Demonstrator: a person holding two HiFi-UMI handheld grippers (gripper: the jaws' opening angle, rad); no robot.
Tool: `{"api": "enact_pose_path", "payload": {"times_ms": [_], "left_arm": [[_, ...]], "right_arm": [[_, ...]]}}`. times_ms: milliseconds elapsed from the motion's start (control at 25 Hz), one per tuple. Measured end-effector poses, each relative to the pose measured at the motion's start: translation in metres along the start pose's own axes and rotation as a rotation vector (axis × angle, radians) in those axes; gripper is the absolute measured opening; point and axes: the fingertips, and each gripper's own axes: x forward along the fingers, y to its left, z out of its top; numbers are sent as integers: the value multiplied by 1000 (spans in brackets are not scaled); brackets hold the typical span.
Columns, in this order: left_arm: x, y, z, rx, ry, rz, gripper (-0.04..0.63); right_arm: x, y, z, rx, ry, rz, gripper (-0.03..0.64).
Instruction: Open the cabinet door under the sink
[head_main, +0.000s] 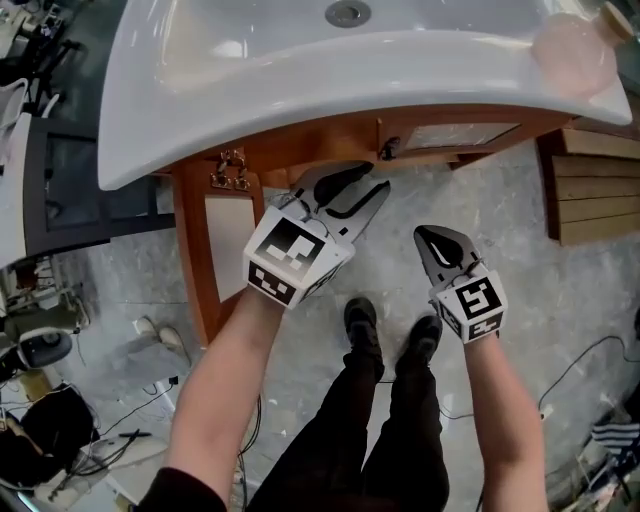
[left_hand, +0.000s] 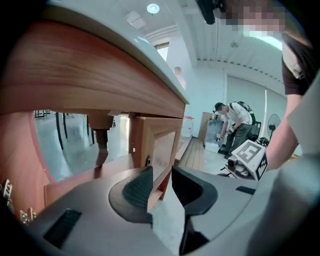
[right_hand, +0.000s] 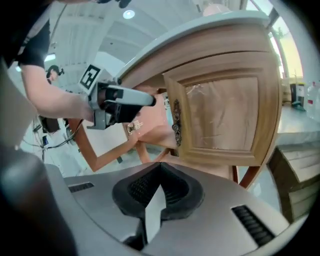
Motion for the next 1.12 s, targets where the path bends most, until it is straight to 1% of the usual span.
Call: {"api": "enact_pose_path", "payload": {"times_ms": [120, 160, 200, 360, 480, 640, 880, 1120], "left_arm": [[-2, 16, -9, -55, 8, 52, 129], [-3, 20, -14, -76, 14, 64, 129], [-4, 23, -17, -95, 18, 73, 129], [-10, 34, -25, -153, 7, 104, 127], [-13, 42, -27, -181, -4, 119, 123], [-12, 46, -27, -173, -2, 117, 120], [-9, 52, -23, -172, -6, 123, 118], [-4, 51, -15, -131, -4, 108, 118]], "right_arm": [[15, -15, 16, 53, -33, -47, 15], [23, -18, 22, 60, -39, -53, 34], [31, -20, 29, 66, -47, -56, 71], [65, -31, 56, 69, -86, -79, 114], [85, -37, 70, 98, -104, -105, 138], [94, -44, 83, 122, -131, -135, 133], [98, -45, 83, 148, -120, -182, 118], [92, -40, 79, 133, -114, -141, 99]]}}
